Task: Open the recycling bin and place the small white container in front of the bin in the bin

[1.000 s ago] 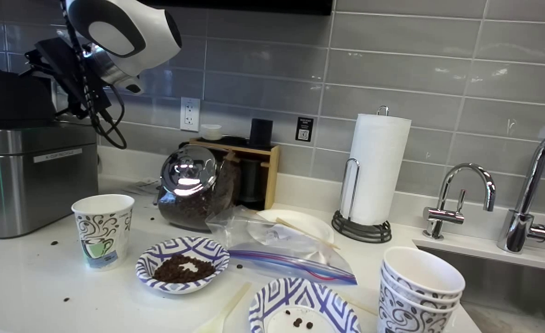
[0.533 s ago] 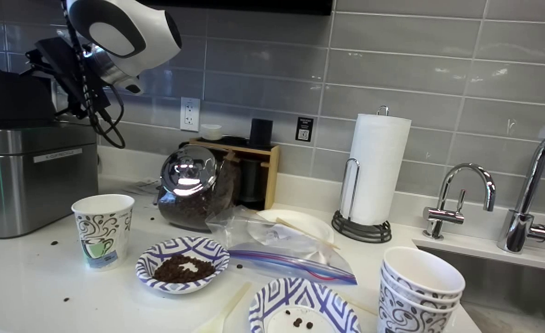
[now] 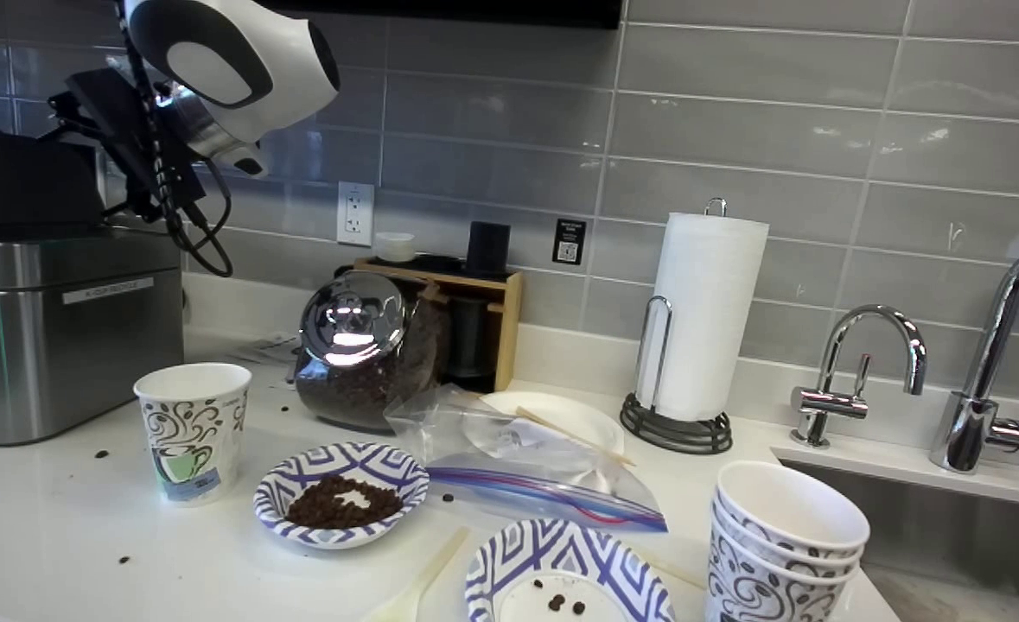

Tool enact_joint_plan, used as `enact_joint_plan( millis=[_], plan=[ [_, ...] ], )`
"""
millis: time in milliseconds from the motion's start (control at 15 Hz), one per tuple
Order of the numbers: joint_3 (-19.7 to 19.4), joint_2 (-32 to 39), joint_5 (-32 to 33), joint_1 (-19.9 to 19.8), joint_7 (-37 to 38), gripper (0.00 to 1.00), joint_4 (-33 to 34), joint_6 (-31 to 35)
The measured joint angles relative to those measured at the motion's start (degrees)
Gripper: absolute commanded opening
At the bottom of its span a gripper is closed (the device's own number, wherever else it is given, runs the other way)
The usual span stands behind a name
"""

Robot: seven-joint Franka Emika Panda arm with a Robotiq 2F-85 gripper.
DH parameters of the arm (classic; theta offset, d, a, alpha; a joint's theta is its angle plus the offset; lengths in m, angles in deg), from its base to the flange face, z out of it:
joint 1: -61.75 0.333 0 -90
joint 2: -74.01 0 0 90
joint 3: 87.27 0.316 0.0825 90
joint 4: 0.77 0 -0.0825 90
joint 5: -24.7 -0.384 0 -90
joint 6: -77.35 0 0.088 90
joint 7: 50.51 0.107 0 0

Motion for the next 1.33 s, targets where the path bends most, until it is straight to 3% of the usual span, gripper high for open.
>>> enact_joint_plan(
  millis=[733, 1000, 1333],
  plan=[
    [-1.9, -9.0, -1.2, -1.9, -3.6, 1.00, -10.9, 1.2],
    [-2.3, -15.1, -0.2, -1.8, -5.1, 1.00, -16.5, 8.6],
    [-1.5, -22.4, 8.6, -1.2, -0.9, 1.00, -21.7, 15.4]
  ],
)
